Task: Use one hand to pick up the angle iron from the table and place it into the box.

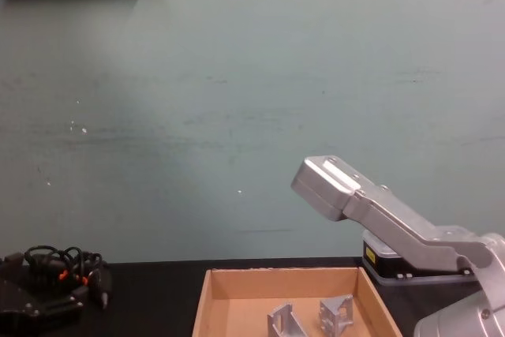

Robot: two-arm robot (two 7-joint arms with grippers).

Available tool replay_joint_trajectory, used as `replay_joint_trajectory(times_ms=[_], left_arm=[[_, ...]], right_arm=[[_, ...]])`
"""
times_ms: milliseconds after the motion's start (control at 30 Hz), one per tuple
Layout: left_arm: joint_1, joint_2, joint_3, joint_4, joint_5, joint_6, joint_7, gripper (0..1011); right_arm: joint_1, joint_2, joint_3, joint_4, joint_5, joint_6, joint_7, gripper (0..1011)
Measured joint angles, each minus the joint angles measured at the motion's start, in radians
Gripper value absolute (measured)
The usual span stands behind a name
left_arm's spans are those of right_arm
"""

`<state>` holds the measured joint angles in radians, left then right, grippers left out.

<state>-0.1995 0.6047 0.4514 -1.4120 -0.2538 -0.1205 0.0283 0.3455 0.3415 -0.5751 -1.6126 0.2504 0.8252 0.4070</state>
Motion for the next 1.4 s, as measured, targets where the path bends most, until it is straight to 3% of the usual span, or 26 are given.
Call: replay_joint_trajectory(times_ms=[200,733,767,833,1100,1400], left_arm=[[0.0,0.0,0.0,0.0,0.0,0.0,0.0,1011],[0.0,0.0,0.0,0.0,0.0,0.0,0.0,1011],[0.0,0.0,0.0,0.0,0.0,0.0,0.0,1011],[0.0,0.0,0.0,0.0,0.0,0.0,0.0,1011],[0.0,0.0,0.0,0.0,0.0,0.0,0.0,1011],[0.0,0.0,0.0,0.0,0.0,0.0,0.0,1011]], right_arm=[[0.0,0.001,0.0,-0.001,0.0,0.0,0.0,800],[0.0,0.002,0.0,-0.003,0.001,-0.002,0.0,262],[0.0,0.002,0.0,-0.003,0.001,-0.002,0.0,262],[0.0,0.002,0.0,-0.003,0.002,-0.002,0.0,164],[0.0,0.002,0.0,-0.004,0.002,-0.003,0.001,95],[-0.014,0.003,0.018,-0.041,-0.012,-0.013,0.01,94]])
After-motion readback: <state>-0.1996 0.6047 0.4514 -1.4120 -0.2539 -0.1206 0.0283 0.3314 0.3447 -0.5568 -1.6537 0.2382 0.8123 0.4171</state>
